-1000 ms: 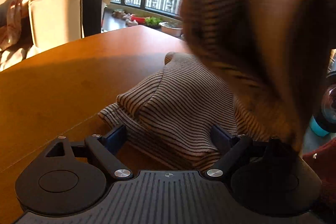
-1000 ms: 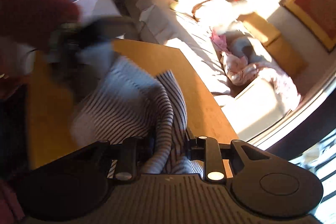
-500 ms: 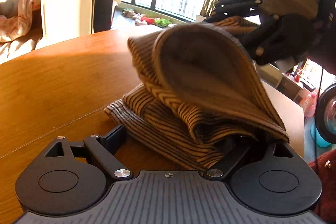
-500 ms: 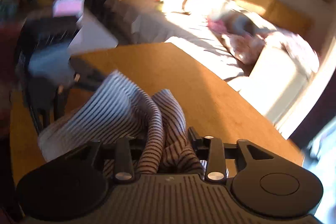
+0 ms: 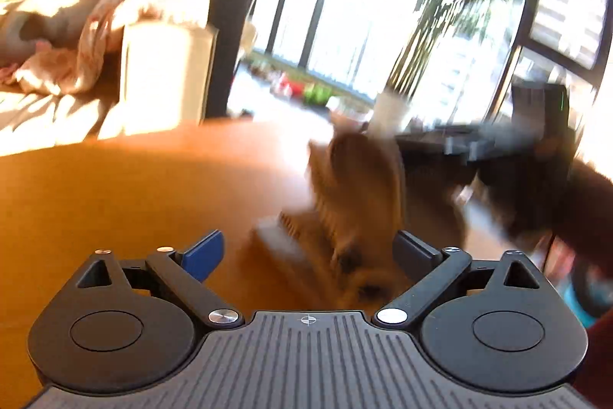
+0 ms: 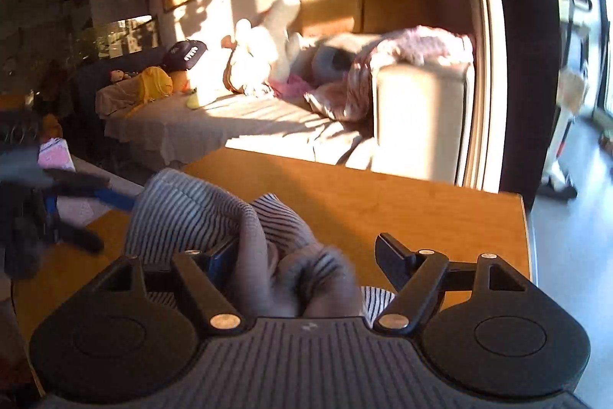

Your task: Fold clothes

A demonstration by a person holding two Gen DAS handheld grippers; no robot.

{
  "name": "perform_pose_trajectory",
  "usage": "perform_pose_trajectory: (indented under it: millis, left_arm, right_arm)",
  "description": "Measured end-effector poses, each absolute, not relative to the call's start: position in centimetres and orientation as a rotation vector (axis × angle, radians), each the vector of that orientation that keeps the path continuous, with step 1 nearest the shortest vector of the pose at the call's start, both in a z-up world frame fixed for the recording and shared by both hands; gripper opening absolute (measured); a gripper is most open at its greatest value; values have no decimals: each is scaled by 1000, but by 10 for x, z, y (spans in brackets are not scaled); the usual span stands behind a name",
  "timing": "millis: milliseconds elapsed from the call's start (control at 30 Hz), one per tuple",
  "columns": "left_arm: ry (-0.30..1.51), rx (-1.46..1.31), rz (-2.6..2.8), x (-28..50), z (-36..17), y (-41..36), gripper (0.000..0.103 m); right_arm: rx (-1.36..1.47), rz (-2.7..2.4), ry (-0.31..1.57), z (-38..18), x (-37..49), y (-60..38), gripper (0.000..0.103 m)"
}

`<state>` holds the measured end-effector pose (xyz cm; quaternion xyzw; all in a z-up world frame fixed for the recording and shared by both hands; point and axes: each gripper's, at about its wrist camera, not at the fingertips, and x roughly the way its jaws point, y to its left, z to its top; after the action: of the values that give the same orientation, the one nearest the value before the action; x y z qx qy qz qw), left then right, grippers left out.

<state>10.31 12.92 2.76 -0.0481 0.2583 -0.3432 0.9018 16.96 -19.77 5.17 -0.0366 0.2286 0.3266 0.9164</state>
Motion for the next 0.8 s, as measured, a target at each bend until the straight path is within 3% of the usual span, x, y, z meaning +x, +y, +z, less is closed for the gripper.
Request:
perform_pose_trajectory:
  millis: [167,200,233,300,433,600,700,800]
  left_arm:
    - [512,-43,-800,117,27,88,100]
    - [514,-30,-803,121,24,78,100]
    - [517,-18,-807,124,21,68,102]
    - [524,-5,-785,132,14,52,102]
    - [527,-50,-755,142,9,56,102]
    - [538,-150,-853,145,7,70,103]
    - [580,-135,-841,150,3,58,102]
    - [567,-6,-783,137,10,44,91]
  right_arm:
    - [-110,652,421,55,140,-206,74]
    - [-100,644,435,53,140,-207,67]
    - [-90,636,448,51,141,-208,50]
    - [-60,628,474,48,142,-211,34]
    - [148,756,466,63,140,-224,21]
    - [320,933,459,60,150,-241,21]
    - [429,748,599,16,199,-251,22]
    - [557,658,683,-22,232,-260,33]
